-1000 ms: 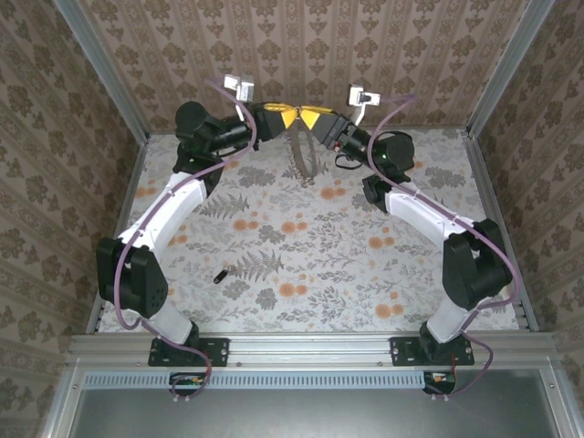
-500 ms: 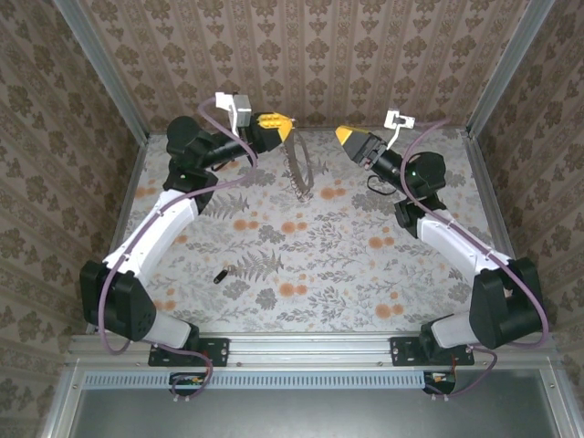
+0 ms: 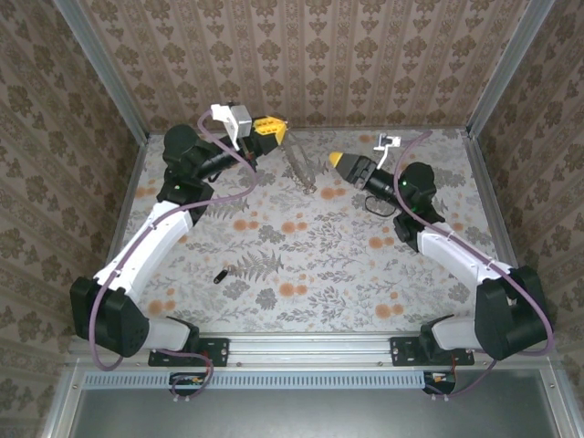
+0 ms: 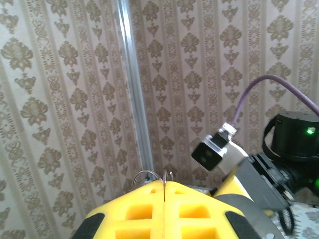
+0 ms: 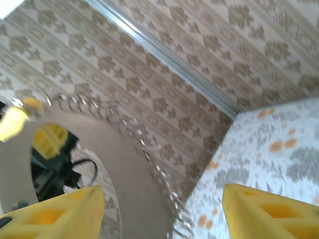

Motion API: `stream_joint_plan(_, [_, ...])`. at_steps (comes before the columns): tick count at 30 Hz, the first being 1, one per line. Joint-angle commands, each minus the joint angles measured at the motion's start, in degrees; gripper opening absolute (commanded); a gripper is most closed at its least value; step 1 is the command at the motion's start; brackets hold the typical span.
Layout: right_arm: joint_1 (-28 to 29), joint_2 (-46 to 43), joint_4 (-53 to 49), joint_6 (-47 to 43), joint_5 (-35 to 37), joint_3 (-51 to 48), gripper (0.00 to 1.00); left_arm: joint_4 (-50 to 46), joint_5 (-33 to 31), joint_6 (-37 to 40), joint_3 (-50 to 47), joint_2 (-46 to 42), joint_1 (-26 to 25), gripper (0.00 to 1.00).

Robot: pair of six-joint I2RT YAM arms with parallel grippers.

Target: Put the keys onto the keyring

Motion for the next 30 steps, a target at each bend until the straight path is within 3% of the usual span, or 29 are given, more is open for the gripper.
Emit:
stream_joint_plan(1, [4.03,-2.41,-10.57,-6.01,1.83,-1.49,0.65,-1.84,-7.03,3.89,-0.66,-3.07,0.03,0.0])
stream_joint_plan(15, [25.4,3.2,-35.85,-18.94,12.93,3.04,0.64,-7.81,-21.55,1.11,-2.23,-4.48,4.58,0.0])
stream_joint_plan(21, [33.08,14.28,-43.58,-25.42,16.81,10.15,0.61,-8.4,-23.29,-1.74,-1.73,-4.33,9.55,0.0])
stream_joint_plan(30, [39.72,33.93,-61.99,-40.95,23.25,31.95,0.54,-10.55,-22.87,-3.73,-0.6,-5.11,16.49,0.0])
